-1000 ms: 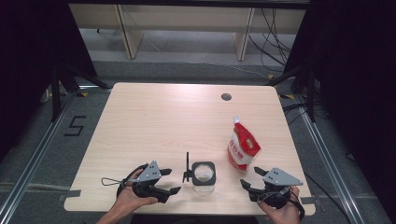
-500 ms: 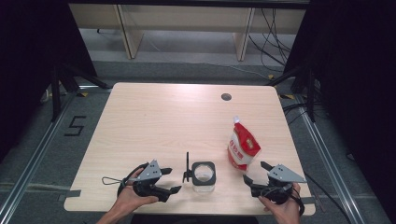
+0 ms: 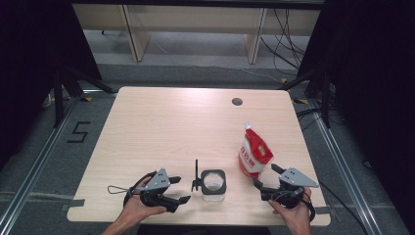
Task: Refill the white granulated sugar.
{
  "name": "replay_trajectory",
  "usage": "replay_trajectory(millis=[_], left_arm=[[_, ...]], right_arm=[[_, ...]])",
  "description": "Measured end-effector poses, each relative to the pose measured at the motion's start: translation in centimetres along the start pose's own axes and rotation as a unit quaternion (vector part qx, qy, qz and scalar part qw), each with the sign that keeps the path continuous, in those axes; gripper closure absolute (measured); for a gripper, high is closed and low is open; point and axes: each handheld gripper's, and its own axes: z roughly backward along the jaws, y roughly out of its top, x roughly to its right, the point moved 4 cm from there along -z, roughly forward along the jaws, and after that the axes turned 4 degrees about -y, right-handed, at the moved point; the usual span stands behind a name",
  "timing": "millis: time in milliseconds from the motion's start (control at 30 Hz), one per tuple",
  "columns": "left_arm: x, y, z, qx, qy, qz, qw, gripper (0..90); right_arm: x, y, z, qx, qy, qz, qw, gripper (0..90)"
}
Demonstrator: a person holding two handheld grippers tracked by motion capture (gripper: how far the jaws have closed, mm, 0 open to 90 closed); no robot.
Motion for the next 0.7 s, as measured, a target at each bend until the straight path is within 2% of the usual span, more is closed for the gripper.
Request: replay_trajectory(millis=[33,100,167,267,300,333,400,467,533,567,600,633,667,700], left_arm=[[-0.1,0.0,0.0,-0.001,0.0,-0.007,1.0,25.9],[0.0,0.0,0.0,0.002,0.001,-0.003,1.0,26.0],[0.0,-0.1,0.1,0.0,-0.001,-0.004,1.0,26.0],[0.0,-0.2,0.2,-0.002,-0.001,-0.006,1.0,26.0],[0.2,-0.1,0.1,0.004,-0.006,0.002,1.0,26.0],[0.2,-0.1,0.2,0.001,0.0,-0.003,1.0,26.1],[0.2,0.0,0.2,0.005,-0.005,-0.003,1.0,26.2],[0.2,0.0,0.2,0.003,-0.009,-0.009,0.9999,26.3],[0.1,-0.1,0.2,-0.002,-0.003,-0.011,0.9999,26.4],[0.1,-0.1,0.2,-0.001,-0.007,-0.013,0.9999,26.4],[0.1,-0.1,0.2,-0.001,-0.007,-0.013,0.9999,26.4],[0.2,-0.1,0.2,0.0,-0.008,-0.007,0.9999,26.5],[0.2,0.0,0.2,0.003,-0.01,-0.005,0.9999,26.5],[0.2,-0.1,0.2,0.0,-0.007,-0.011,0.9999,26.7]], right_arm=[[0.2,0.2,-0.5,0.008,0.001,0.002,1.0,16.3],[0.2,0.4,-0.8,0.012,-0.006,-0.006,0.9999,16.4],[0.2,0.6,-1.3,0.014,-0.003,-0.009,0.9999,16.9],[0.2,0.8,-1.6,0.013,-0.002,-0.009,0.9999,18.3],[0.2,0.8,-1.9,0.018,-0.006,-0.007,0.9998,18.7],[0.2,0.9,-2.0,0.018,-0.009,-0.005,0.9998,18.7],[0.1,1.0,-2.3,0.018,-0.012,-0.001,0.9998,19.2],[0.1,1.1,-2.5,0.019,-0.014,-0.004,0.9997,19.1],[0.2,1.2,-2.8,0.021,-0.016,-0.006,0.9996,19.8],[0.1,1.2,-3.0,0.013,-0.018,-0.022,0.9995,21.6],[0.1,1.2,-3.0,0.013,-0.018,-0.022,0.9995,21.6],[0.5,1.3,-3.4,0.021,-0.017,-0.003,0.9996,23.1],[0.5,1.3,-3.4,0.021,-0.017,-0.003,0.9996,23.1],[0.5,1.3,-3.6,0.027,-0.008,-0.001,0.9996,26.7]])
